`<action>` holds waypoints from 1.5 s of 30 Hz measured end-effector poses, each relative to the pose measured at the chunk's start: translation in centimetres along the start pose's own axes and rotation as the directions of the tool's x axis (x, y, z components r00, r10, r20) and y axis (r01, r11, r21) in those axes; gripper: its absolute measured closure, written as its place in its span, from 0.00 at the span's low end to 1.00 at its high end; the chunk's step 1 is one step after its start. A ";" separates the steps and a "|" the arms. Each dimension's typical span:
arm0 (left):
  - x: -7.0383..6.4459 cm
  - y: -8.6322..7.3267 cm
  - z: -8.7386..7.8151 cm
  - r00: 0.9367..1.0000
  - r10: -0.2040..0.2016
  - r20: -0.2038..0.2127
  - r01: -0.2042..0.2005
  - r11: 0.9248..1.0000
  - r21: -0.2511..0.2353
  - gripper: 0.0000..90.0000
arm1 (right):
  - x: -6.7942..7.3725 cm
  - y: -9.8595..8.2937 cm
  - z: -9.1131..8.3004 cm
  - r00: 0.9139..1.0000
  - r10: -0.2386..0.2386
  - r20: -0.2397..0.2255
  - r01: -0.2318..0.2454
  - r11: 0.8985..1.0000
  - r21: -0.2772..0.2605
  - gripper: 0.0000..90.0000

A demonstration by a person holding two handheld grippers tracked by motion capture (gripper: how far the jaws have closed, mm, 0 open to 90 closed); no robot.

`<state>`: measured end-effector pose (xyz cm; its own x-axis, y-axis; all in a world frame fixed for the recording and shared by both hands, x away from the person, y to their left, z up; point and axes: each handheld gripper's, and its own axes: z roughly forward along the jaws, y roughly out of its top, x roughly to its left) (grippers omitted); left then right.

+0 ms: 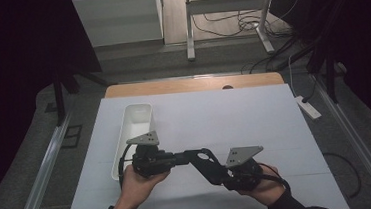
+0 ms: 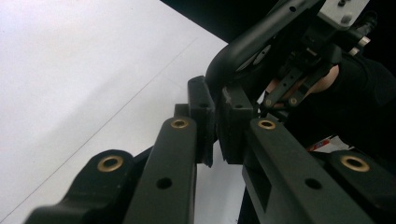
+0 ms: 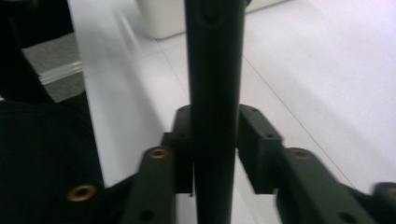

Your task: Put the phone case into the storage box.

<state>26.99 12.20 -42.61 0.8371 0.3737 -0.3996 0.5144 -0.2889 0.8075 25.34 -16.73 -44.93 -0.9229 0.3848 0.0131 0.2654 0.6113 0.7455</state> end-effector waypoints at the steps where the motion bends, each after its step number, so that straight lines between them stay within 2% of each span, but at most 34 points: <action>1: -0.1 0.1 0.0 1.000 0.003 -0.010 -0.003 1.000 0.001 0.94 | 0.0 0.0 0.1 1.000 0.004 0.002 -0.004 1.000 0.003 0.67; 8: -0.3 0.7 -0.4 0.996 0.027 -0.086 -0.026 1.000 0.013 0.94 | -0.1 -0.1 -0.2 0.999 0.023 0.032 -0.023 1.000 -0.002 0.53; 17: 0.4 0.9 -1.5 0.989 0.023 -0.144 -0.020 0.999 0.025 0.94 | -0.5 -0.6 -1.2 0.996 0.056 0.066 -0.057 0.998 0.006 0.41; 20: 0.7 1.0 -2.1 0.986 0.020 -0.166 -0.015 0.999 0.032 0.94 | -0.7 -0.9 -1.5 0.996 0.064 0.054 -0.066 0.998 0.025 0.37; 23: 0.9 1.1 -2.5 0.983 0.014 -0.183 -0.008 0.999 0.036 0.94 | -0.9 -1.3 -1.7 0.995 0.082 0.063 -0.085 0.996 0.042 0.31; 34: 1.4 1.8 -3.9 0.974 0.010 -0.225 0.002 0.999 0.053 0.94 | -1.8 -2.7 -2.8 0.985 0.114 0.133 -0.122 0.991 0.048 0.10; 38: 1.6 2.2 -4.5 0.971 0.008 -0.240 0.007 0.998 0.062 0.94 | -1.9 -3.2 -3.2 0.981 0.127 0.147 -0.137 0.989 0.057 0.08; 45: 2.1 2.6 -5.2 0.970 -0.003 -0.242 0.022 0.997 0.074 0.94 | -2.1 -4.1 -4.0 0.978 0.139 0.157 -0.150 0.987 0.062 0.04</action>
<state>29.17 16.81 -39.10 0.7653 0.5771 -0.2849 0.5447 -0.3450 0.7644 25.01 -22.83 -45.35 -0.8219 0.5695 0.0121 0.4180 0.5885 0.6921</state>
